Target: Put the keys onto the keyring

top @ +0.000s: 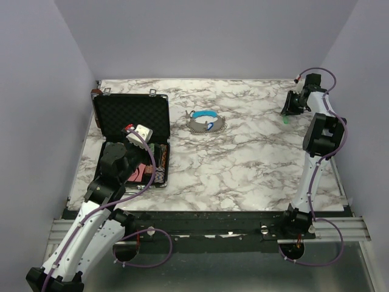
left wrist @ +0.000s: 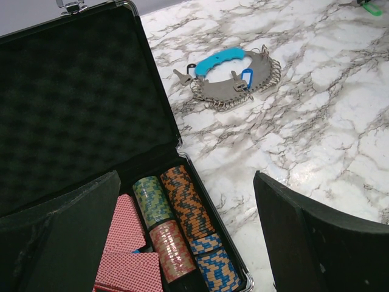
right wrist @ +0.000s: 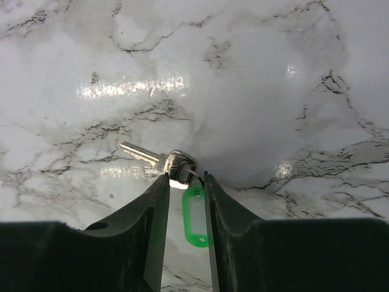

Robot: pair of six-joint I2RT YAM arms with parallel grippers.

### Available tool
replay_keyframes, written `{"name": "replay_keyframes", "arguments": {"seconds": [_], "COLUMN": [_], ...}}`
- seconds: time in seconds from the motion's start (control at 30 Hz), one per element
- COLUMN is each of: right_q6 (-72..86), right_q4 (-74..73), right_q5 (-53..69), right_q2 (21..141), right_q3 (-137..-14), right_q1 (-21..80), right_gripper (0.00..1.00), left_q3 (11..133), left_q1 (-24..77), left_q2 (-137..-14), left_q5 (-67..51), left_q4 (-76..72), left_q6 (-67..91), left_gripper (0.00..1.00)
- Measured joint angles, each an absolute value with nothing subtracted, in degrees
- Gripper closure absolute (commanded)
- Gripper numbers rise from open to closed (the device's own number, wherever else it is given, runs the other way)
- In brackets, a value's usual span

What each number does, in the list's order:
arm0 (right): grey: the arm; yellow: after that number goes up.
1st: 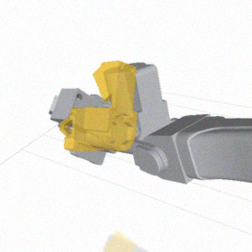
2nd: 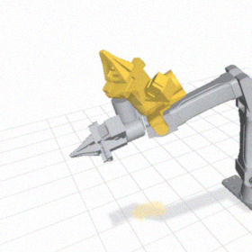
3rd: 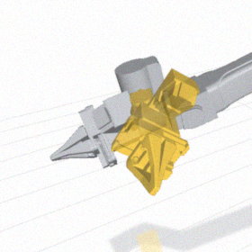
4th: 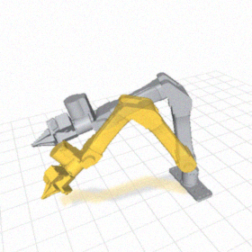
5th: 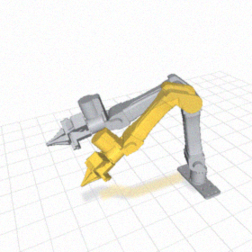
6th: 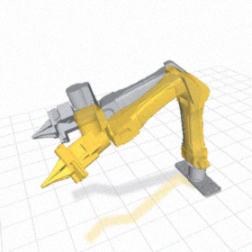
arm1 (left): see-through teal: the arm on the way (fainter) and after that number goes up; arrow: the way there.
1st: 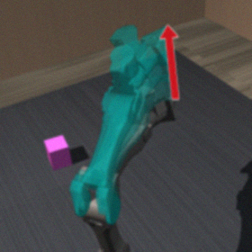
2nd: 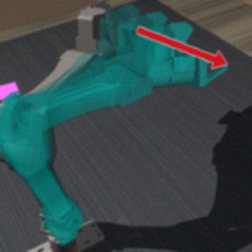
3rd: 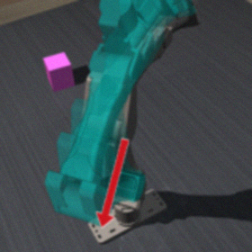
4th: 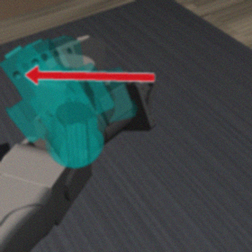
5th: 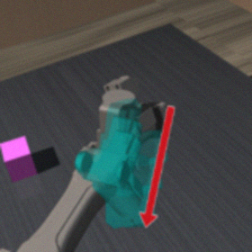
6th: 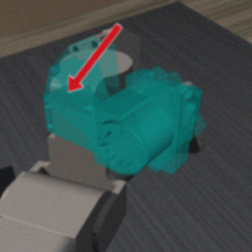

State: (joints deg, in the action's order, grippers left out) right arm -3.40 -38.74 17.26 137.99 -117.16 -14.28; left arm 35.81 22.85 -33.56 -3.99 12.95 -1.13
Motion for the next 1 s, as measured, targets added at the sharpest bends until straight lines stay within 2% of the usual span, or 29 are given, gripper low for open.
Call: {"name": "replay_keyframes", "arguments": {"seconds": [0.27, 0.4, 0.57, 0.8, 1.0], "right_q6": [-3.01, -3.01, -2.98, -3.03, -3.42], "right_q4": [-38.72, -38.70, -38.63, -37.89, -36.23], "right_q5": [17.32, 17.32, 17.34, 17.37, 17.91], "right_q2": [137.99, 137.99, 137.99, 137.56, 135.61], "right_q3": [-116.97, -116.81, -116.55, -115.50, -112.33], "right_q1": [-14.26, -14.26, -14.26, -14.26, -14.26], "right_gripper": [0.67, 0.75, 0.81, 0.99, 0.99], "left_q3": [35.81, 35.81, 35.81, 35.81, 35.81], "left_q1": [22.83, 22.83, 22.83, 22.83, 22.83], "left_q2": [-33.56, -33.56, -33.56, -33.56, -33.54], "left_q5": [-4.12, -4.12, -4.12, -4.12, -4.12], "left_q4": [12.95, 12.95, 12.95, 12.95, 12.95], "left_q6": [-1.13, -1.13, -1.13, -1.13, -1.13], "left_gripper": [0.01, 0.01, 0.01, 0.01, 0.01]}}
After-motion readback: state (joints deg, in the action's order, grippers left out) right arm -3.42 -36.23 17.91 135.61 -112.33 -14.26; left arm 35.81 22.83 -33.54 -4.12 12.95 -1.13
